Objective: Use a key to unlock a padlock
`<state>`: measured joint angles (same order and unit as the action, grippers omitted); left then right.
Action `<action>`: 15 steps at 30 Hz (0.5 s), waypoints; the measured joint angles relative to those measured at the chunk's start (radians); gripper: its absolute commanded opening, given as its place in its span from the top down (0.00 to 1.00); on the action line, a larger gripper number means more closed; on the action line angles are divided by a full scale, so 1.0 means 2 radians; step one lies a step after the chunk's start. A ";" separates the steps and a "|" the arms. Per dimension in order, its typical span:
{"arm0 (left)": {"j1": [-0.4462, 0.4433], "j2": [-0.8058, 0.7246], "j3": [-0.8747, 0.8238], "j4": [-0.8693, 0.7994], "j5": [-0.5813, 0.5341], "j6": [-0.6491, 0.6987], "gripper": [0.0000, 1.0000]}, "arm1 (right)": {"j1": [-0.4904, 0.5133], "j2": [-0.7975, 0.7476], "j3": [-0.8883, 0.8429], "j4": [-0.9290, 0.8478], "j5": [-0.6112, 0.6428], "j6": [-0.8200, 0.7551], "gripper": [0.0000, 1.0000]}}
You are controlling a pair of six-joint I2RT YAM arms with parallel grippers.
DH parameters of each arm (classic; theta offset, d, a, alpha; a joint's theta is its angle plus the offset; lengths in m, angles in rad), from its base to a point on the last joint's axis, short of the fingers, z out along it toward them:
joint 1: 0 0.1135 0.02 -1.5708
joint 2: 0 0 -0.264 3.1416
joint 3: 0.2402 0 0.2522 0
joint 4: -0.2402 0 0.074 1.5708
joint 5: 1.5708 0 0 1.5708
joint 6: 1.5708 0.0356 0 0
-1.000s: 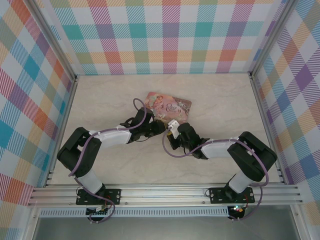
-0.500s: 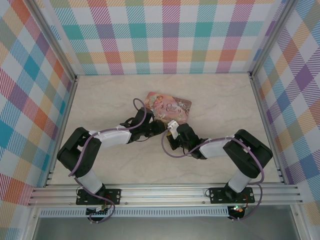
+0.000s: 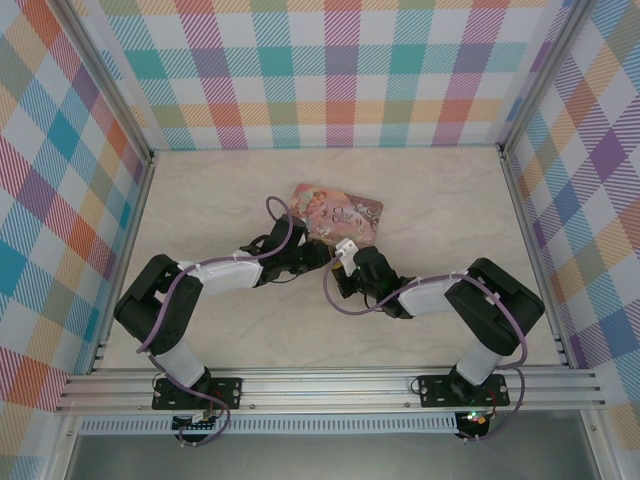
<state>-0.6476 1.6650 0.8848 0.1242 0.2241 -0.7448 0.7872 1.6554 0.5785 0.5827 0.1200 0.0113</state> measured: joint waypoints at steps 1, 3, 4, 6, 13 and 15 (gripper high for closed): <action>0.000 0.000 0.000 0.000 0.000 0.000 0.77 | 0.000 0.000 0.000 0.000 0.000 0.000 1.00; 0.000 0.000 0.000 0.000 0.000 0.000 0.78 | 0.000 0.000 0.000 0.002 0.000 0.002 1.00; 0.000 0.000 0.000 0.000 0.000 0.000 0.78 | 0.000 0.000 0.000 0.005 0.000 0.002 1.00; 0.000 0.000 0.000 0.001 -0.001 0.000 0.78 | 0.000 0.000 0.000 0.008 0.000 0.003 1.00; 0.000 -0.001 0.000 0.002 -0.002 -0.001 0.78 | 0.000 0.000 -0.004 0.019 0.000 0.005 1.00; 0.000 -0.002 0.000 0.002 -0.003 -0.002 0.78 | 0.000 0.002 -0.005 0.026 0.000 0.006 1.00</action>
<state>-0.6472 1.6608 0.8848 0.1291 0.2184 -0.7483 0.7868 1.6585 0.5686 0.6338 0.1196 0.0223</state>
